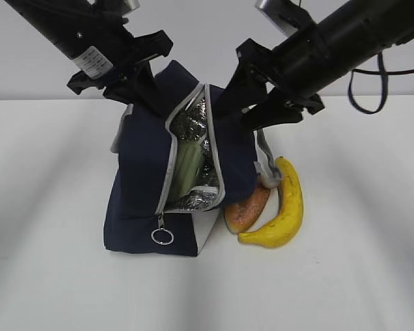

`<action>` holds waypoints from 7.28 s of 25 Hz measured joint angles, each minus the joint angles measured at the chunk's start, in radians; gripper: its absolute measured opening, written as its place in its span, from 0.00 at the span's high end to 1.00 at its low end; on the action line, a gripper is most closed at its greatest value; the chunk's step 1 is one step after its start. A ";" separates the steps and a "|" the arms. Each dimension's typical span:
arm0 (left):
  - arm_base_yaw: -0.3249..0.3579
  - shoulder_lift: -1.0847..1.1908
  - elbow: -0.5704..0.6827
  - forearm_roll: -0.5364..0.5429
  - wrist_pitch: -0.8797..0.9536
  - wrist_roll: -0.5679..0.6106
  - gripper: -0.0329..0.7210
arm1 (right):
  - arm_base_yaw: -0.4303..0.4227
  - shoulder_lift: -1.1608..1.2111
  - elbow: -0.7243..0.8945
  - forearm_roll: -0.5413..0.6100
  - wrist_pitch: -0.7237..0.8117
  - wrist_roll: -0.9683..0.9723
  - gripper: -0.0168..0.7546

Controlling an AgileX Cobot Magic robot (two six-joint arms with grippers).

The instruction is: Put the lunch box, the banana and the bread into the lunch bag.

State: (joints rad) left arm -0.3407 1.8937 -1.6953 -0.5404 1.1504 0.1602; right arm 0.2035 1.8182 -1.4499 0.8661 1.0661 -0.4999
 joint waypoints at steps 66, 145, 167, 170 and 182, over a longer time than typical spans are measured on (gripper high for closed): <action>0.000 0.000 0.000 0.024 0.015 0.003 0.96 | 0.000 0.196 0.180 -0.612 -0.374 0.563 0.58; -0.001 0.000 0.000 0.031 0.016 0.003 0.96 | 0.085 0.289 -0.192 0.050 -0.140 -0.040 0.50; -0.001 0.000 0.000 0.033 0.023 0.014 0.96 | 0.079 -0.067 0.145 0.051 -0.207 -0.008 0.31; -0.001 0.000 0.000 0.033 0.023 0.015 0.96 | 0.079 -0.196 0.320 0.051 -0.311 -0.008 0.31; -0.001 0.000 0.000 0.033 0.023 0.018 0.96 | 0.079 -0.391 0.668 0.064 -0.511 -0.014 0.31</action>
State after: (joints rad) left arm -0.3416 1.8937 -1.6953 -0.5072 1.1729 0.1785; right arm 0.2825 1.4274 -0.7817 0.9298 0.5554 -0.5140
